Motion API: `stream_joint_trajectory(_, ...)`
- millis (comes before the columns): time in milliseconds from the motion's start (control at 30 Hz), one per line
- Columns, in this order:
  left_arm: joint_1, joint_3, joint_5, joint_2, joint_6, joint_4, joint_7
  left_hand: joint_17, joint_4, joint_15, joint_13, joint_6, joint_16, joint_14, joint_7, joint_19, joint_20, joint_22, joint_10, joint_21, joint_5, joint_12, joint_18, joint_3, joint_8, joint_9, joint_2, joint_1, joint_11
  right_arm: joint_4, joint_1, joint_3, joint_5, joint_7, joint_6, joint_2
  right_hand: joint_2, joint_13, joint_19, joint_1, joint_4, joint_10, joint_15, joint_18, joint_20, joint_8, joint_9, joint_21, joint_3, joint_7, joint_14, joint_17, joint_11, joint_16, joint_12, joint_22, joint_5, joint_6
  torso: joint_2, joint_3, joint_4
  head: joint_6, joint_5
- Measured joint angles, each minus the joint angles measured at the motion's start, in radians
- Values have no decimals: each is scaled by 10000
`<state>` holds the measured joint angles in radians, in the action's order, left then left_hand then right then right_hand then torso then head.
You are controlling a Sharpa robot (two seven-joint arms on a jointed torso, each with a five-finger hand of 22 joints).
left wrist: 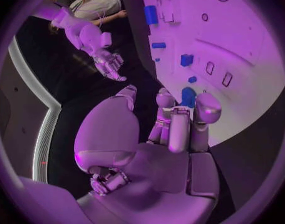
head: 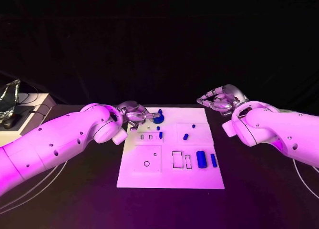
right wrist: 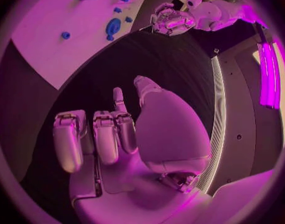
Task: Assemble the parts on the task board
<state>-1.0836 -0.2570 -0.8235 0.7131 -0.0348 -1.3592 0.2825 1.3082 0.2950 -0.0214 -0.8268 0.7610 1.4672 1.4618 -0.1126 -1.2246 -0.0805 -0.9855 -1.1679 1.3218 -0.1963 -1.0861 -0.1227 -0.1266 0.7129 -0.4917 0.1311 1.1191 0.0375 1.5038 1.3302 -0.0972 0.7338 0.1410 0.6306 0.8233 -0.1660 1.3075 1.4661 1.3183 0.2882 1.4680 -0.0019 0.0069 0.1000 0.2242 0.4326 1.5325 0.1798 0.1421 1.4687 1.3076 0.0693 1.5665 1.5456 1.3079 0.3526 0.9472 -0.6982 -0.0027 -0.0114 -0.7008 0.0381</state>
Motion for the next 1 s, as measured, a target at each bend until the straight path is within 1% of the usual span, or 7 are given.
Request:
stream_joint_trajectory(133, -311, 280, -529, -498, 589, 459, 714, 0, 0, -13, -306, -17, 185, 13, -17, -325, 2, -476, -236, 255, 0, -256, 10, -249, 0, 1, 1, 0, -38, -197, 23, -2, -301, 1, -287, 5, 0, -1, 0, 0, 0, 0, 0, 0, 0, 77, 129, 0, 0, 0, 0, 0, 1, 0, 0, -1, 271, -105, 86, 45, 22, -71, 19)
stream_joint_trajectory(167, -400, 358, -640, -624, 701, 576, 850, 0, 3, -35, -412, -17, 240, 36, -17, -411, 15, -626, -324, 334, 0, -345, 149, -306, 0, 1, 8, -7, -38, -241, 26, -2, -345, 5, -338, 5, 0, 0, 0, 0, 0, 0, 0, 0, 0, 77, 149, 0, 0, 22, 0, -1, 1, 0, 0, -1, 272, -127, 103, 57, 25, -98, 21)
stream_joint_trajectory(333, -791, 723, -1199, -1209, 1195, 1181, 1486, -1, 2, -36, -514, 20, 278, 35, 19, -494, 33, -841, -371, 396, 0, -405, 154, -325, 0, 1, 61, -60, -53, -415, 29, -2, -500, 42, -572, -17, 0, -2, 0, 0, 0, 0, 1, 0, 1, 83, 239, 0, 0, 28, 0, -1, 1, 0, 0, -1, 469, -209, 174, 99, 34, -203, 39)
stream_joint_trajectory(433, -961, 875, -1503, -1520, 1448, 1540, 1788, -1, 30, -36, -502, 20, 307, 35, 20, -494, 33, -866, -371, 424, 0, -406, 154, -352, 0, 1, 60, -60, -53, -485, 35, -2, -539, 69, -670, -44, 0, -2, 0, 1, 0, 0, 1, 0, 1, 119, 256, 0, 0, 28, 0, -1, 1, 0, 0, -2, 502, -209, 204, 125, 44, -265, 39)
stream_joint_trajectory(567, -1120, 986, -1817, -1861, 1727, 1908, 2079, -2, -24, -35, -502, 20, 307, 35, 19, -494, 33, -906, -370, 464, 0, -405, 153, -517, -1, 2, 60, -60, -53, -546, 35, -4, -548, 120, -764, -69, 0, -2, 0, 1, -27, 0, 1, 0, 1, 119, 274, 0, 27, 28, 0, 0, 1, 0, -1, -2, 502, -209, 221, 155, 68, -337, 45)
stream_joint_trajectory(700, -1207, 1030, -2028, -2091, 1959, 2190, 2278, -2, 15, -35, -503, 20, 307, 35, 19, -493, 33, -935, -370, 464, 1, -405, 154, -558, -1, 3, 60, -60, -52, -591, 35, -5, -546, 178, -831, -86, 0, -2, -1, 1, -27, 0, 1, 0, 2, 119, 275, 0, 27, 28, 0, 0, 1, 0, -1, -3, 502, -208, 221, 167, 85, -382, 49)
stream_joint_trajectory(1000, -1295, 1100, -2239, -2518, 2446, 2640, 2546, -3, -12, -35, -512, 20, 354, 34, 19, -565, 34, -1010, -370, 502, 1, -405, 154, -587, -1, 4, 60, -60, -52, -654, 35, -10, -507, 304, -924, -143, 0, 5, -1, 1, -27, 0, 1, 0, 2, 118, 284, 0, 27, 59, 0, -1, 1, 0, -1, -3, 561, -238, 188, 144, 69, -432, -20)
